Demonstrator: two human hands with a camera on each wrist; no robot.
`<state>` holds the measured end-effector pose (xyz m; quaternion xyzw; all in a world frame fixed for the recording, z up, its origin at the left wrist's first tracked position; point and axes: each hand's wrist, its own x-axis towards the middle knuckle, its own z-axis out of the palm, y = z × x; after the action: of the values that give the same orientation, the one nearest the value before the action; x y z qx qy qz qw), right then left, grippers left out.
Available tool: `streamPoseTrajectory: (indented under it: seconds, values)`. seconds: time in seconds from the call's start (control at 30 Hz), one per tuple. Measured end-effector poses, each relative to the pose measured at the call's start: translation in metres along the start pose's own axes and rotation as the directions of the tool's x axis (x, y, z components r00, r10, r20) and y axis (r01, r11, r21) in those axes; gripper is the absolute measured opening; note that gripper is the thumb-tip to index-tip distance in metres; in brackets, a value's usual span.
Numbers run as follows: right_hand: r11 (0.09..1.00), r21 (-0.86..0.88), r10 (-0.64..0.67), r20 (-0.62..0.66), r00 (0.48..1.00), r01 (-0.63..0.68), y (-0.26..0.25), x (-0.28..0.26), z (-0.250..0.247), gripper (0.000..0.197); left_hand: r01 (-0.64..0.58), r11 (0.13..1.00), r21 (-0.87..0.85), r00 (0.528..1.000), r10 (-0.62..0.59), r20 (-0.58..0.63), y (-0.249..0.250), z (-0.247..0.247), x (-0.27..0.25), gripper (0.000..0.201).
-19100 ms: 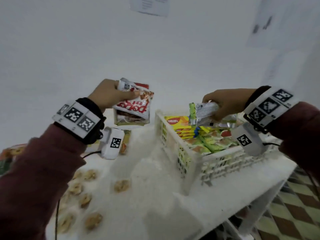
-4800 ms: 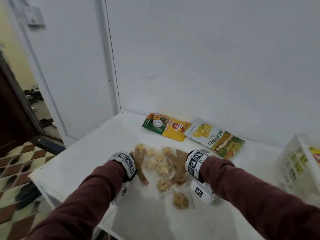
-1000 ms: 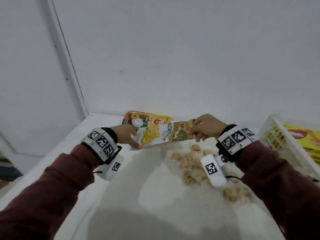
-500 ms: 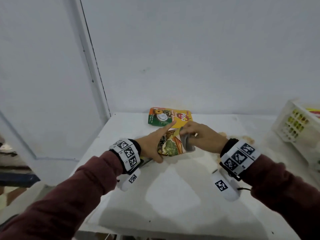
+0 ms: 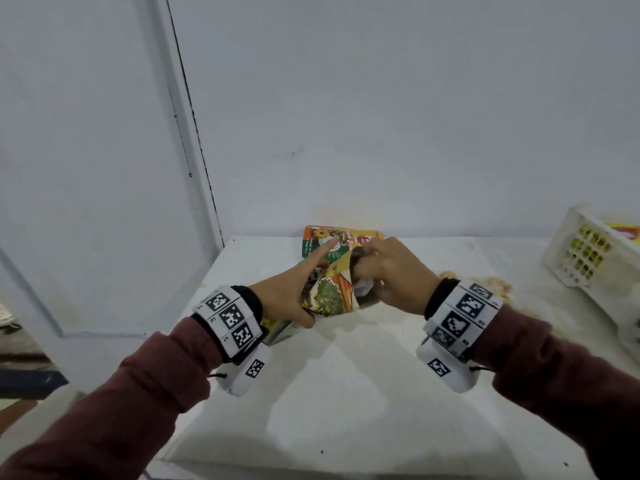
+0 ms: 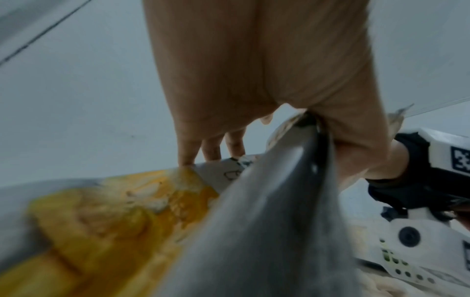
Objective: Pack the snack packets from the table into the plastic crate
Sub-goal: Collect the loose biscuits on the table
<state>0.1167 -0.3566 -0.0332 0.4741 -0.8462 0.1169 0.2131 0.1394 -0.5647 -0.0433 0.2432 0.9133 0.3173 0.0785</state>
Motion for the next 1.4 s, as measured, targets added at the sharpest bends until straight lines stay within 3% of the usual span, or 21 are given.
streamPoseTrajectory:
  seconds: [0.07,0.13,0.17,0.23,0.33,0.37,0.47,0.53,0.57,0.67,0.77,0.83,1.0,1.23,1.3,1.4]
  values:
    - [0.991,-0.002,0.135,-0.149,0.98,-0.137,0.009,-0.008,-0.006,0.017,0.028,0.995,0.092,0.999,-0.024,-0.042,-0.006,-0.009,0.0,0.12]
    - [0.948,0.095,0.318,-0.251,0.914,-0.303,0.018,-0.013,-0.019,0.029,0.079,0.981,0.179,0.995,-0.065,-0.082,-0.016,-0.019,0.001,0.122]
    - [0.904,0.171,0.424,-0.239,0.874,-0.392,0.023,-0.016,-0.025,0.03,0.116,0.966,0.23,0.99,-0.094,-0.105,-0.022,-0.024,0.001,0.123]
    - [0.764,0.367,0.594,-0.082,0.8,-0.53,0.031,-0.021,-0.035,0.027,0.193,0.927,0.321,0.978,-0.153,-0.143,-0.032,-0.035,0.002,0.126]
    - [0.456,0.599,0.747,0.145,0.649,-0.658,0.042,-0.03,-0.03,0.021,0.349,0.806,0.479,0.936,-0.272,-0.225,-0.048,-0.051,0.0,0.129]
    - [0.371,0.596,0.779,0.218,0.588,-0.712,0.046,-0.032,-0.023,0.02,0.401,0.756,0.517,0.915,-0.307,-0.261,-0.052,-0.054,-0.002,0.128]
    - [0.226,0.445,0.771,0.462,0.438,-0.866,0.056,-0.033,0.004,0.014,0.496,0.663,0.561,0.868,-0.365,-0.337,-0.056,-0.057,-0.004,0.125]
    - [0.118,0.39,0.731,0.589,0.345,-0.913,0.059,-0.031,0.024,0.014,0.47,0.687,0.555,0.883,-0.355,-0.308,-0.053,-0.053,-0.003,0.124]
    - [0.105,0.363,0.727,0.607,0.321,-0.926,0.059,-0.028,0.034,0.019,0.441,0.709,0.551,0.898,-0.342,-0.278,-0.051,-0.048,-0.001,0.125]
    - [0.224,0.186,0.791,0.539,0.29,-0.957,0.052,-0.019,0.052,0.014,0.355,0.756,0.549,0.934,-0.305,-0.184,-0.044,-0.033,0.007,0.126]
    - [0.28,0.071,0.851,0.444,0.282,-0.957,0.044,-0.014,0.058,0.046,0.306,0.764,0.568,0.948,-0.298,-0.111,-0.037,-0.02,0.012,0.124]
    - [0.31,0.047,0.861,0.41,0.301,-0.95,0.041,-0.012,0.059,0.042,0.287,0.758,0.586,0.952,-0.294,-0.087,-0.034,-0.012,0.014,0.125]
    - [0.3,0.069,0.863,0.406,0.301,-0.951,0.036,-0.01,0.058,0.031,0.265,0.747,0.61,0.953,-0.3,-0.047,-0.029,0.0,0.017,0.125]
    - [0.341,0.09,0.836,0.427,0.346,-0.936,0.033,-0.01,0.057,0.042,0.243,0.742,0.624,0.958,-0.284,-0.035,-0.022,0.007,0.026,0.124]
    - [0.341,0.085,0.836,0.427,0.344,-0.936,0.035,-0.011,0.058,0.04,0.244,0.744,0.622,0.957,-0.289,-0.03,-0.021,0.008,0.026,0.123]
    - [0.334,-0.009,0.841,0.456,0.293,-0.943,0.037,-0.012,0.057,0.034,0.243,0.74,0.627,0.956,-0.292,-0.025,-0.019,0.01,0.025,0.123]
